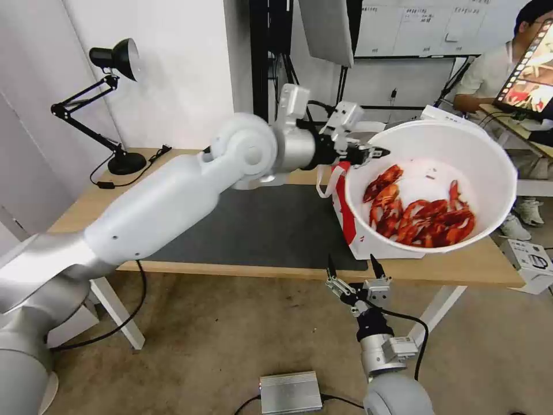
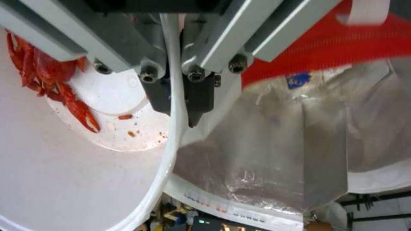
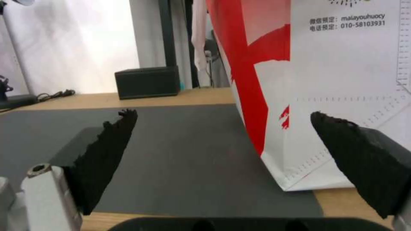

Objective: Pick up the trash from the table and place it into the takeout bag.

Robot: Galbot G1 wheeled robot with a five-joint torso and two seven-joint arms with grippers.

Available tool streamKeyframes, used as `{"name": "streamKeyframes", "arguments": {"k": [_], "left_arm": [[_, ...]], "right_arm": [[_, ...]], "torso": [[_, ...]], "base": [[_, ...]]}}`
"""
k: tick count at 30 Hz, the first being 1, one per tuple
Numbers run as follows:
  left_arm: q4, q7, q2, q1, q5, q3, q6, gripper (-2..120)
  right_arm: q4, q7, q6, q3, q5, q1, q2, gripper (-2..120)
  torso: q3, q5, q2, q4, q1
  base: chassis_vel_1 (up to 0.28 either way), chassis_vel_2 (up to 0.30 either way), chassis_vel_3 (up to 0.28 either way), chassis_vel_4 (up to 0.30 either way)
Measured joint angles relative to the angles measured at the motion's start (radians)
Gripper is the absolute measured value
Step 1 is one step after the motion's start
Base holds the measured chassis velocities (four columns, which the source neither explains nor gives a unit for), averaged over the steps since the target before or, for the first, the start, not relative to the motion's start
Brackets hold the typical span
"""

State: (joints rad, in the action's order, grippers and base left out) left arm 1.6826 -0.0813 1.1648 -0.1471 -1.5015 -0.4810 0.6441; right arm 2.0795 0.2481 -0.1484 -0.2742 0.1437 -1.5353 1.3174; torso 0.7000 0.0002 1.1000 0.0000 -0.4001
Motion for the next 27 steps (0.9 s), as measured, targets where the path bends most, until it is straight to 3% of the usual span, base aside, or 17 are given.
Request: {"name": "streamKeyframes", "arguments": {"k": [7, 15, 27], "left_arm": [[-0.078, -0.033, 0.071, -0.033, -0.007, -0.009, 0.000, 0], [-0.233, -0.161, 0.236, -0.060, -0.013, -0.001, -0.019, 0], [-0.387, -0.291, 0.411, -0.080, -0.019, 0.067, -0.049, 0]], "right_arm": [[0.000, 0.000, 0.000, 0.000, 0.000, 0.000, 0.000, 100], [0.000, 0.000, 0.000, 0.000, 0.000, 0.000, 0.000, 100], [0.000, 0.000, 0.000, 0.000, 0.000, 0.000, 0.000, 100]], "torso": [[0.000, 0.0000, 0.000, 0.0001, 0.000], [0.000, 0.0000, 0.000, -0.0001, 0.000], [0.000, 0.0000, 0.000, 0.0000, 0.000]], "base": [[0.000, 0.000, 0.000, 0.000], [0.000, 0.000, 0.000, 0.000], [0.000, 0.000, 0.000, 0.000]]}}
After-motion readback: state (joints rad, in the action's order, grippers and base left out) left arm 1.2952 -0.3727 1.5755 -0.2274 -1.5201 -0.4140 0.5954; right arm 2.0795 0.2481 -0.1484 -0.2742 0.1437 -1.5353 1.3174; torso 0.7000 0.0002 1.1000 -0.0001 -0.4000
